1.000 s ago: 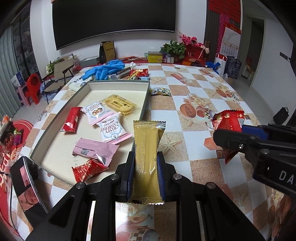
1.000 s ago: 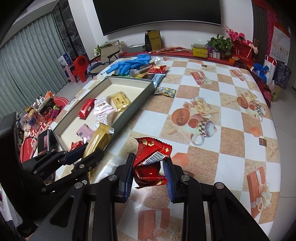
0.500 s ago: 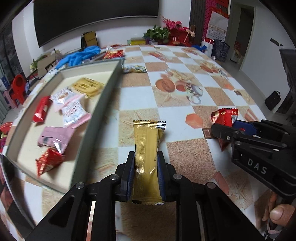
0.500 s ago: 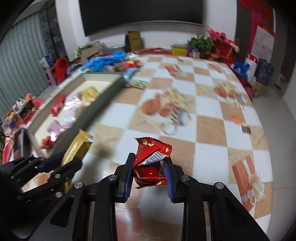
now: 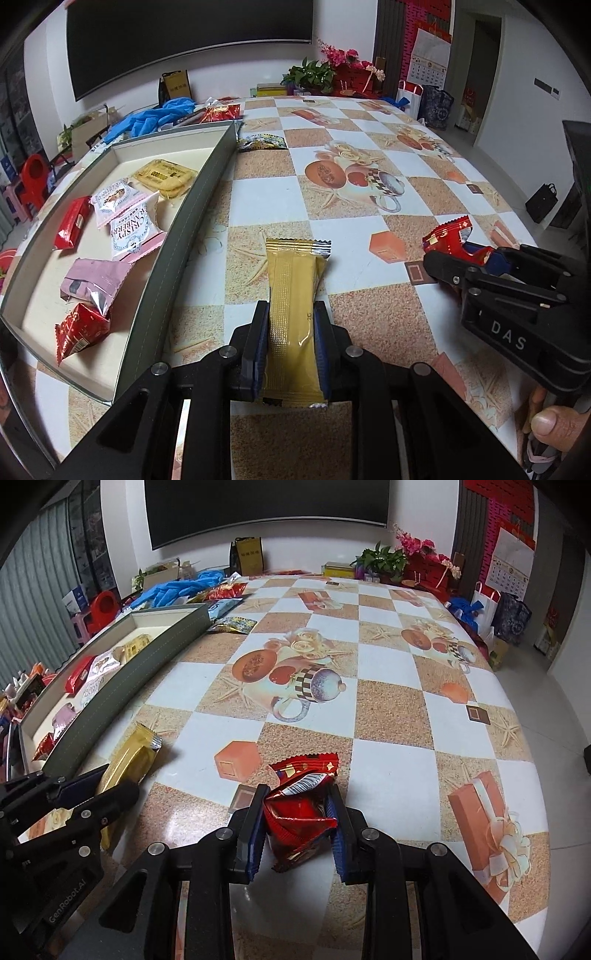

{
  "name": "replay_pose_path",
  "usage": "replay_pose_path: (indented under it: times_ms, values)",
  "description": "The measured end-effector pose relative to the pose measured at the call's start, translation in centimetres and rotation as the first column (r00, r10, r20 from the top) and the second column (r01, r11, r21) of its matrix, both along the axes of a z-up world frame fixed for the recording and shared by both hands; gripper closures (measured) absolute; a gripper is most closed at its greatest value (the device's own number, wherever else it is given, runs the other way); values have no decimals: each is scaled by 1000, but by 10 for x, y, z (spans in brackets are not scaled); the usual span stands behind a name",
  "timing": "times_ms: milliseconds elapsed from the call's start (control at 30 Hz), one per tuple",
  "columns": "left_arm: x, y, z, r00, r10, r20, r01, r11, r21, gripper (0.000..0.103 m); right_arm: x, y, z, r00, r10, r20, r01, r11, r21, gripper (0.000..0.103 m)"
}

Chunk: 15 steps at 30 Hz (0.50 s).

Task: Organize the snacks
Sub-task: 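Carry the gold bar and red bag over the grey tray with both grippers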

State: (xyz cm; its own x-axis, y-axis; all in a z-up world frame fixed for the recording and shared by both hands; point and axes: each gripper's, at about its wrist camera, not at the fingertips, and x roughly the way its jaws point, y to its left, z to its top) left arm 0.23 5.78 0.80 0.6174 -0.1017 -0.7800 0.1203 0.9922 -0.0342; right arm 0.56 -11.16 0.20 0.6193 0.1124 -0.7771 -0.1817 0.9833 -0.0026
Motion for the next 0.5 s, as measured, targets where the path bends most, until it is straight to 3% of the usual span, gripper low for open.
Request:
replay_pose_path:
  times_ms: [500]
  values:
    - [-2,3,0,1000,-2,3,2,1000,-24,79,-2,0,-1,999,30,12,-31,997,65,71]
